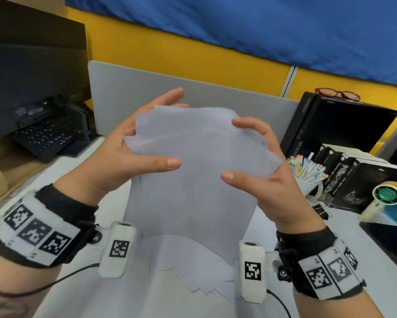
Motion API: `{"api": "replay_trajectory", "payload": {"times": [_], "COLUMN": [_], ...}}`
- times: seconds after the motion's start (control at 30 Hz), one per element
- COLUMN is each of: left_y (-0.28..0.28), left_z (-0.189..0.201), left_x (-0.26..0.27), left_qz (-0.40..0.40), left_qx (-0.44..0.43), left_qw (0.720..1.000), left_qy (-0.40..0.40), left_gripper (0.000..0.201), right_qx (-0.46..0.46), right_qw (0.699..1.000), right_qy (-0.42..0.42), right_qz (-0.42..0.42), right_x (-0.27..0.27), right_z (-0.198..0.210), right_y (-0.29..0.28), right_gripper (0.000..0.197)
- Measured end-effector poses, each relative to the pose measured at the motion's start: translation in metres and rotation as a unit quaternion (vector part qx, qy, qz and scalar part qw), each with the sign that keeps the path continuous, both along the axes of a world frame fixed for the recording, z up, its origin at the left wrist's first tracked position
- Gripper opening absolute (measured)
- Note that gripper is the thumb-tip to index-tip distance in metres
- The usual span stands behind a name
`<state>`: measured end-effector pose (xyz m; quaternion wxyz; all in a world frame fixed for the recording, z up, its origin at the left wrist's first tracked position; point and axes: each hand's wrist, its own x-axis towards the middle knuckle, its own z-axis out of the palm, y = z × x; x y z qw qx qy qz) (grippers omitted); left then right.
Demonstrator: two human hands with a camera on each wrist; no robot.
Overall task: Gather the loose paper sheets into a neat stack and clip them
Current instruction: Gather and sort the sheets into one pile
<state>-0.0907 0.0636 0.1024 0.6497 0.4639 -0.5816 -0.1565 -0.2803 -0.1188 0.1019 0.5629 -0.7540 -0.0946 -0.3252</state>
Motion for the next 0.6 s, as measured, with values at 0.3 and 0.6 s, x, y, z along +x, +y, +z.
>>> {"api": "replay_trajectory", "payload": {"times": [0.3, 0.6], "left_y": [-0.009, -0.009], "left_z": [-0.009, -0.026], "left_x": [0.017, 0.026], "left_qz": [0.029, 0.16], "left_qx": [-0.063, -0.074], "left_qw": [0.987, 0.971], "left_qy": [0.146, 0.163], "left_gripper": [0.036, 0.053], "right_qx": [0.135, 0.205], "right_qw": [0.989, 0.973], "right_qy": [-0.046, -0.057], "right_qz": [-0.032, -0.092], "right_x": [0.003, 0.013], "right_z": [-0.001, -0.015], "right_y": [-0.006, -0.016], "right_gripper": [0.032, 0.046]}}
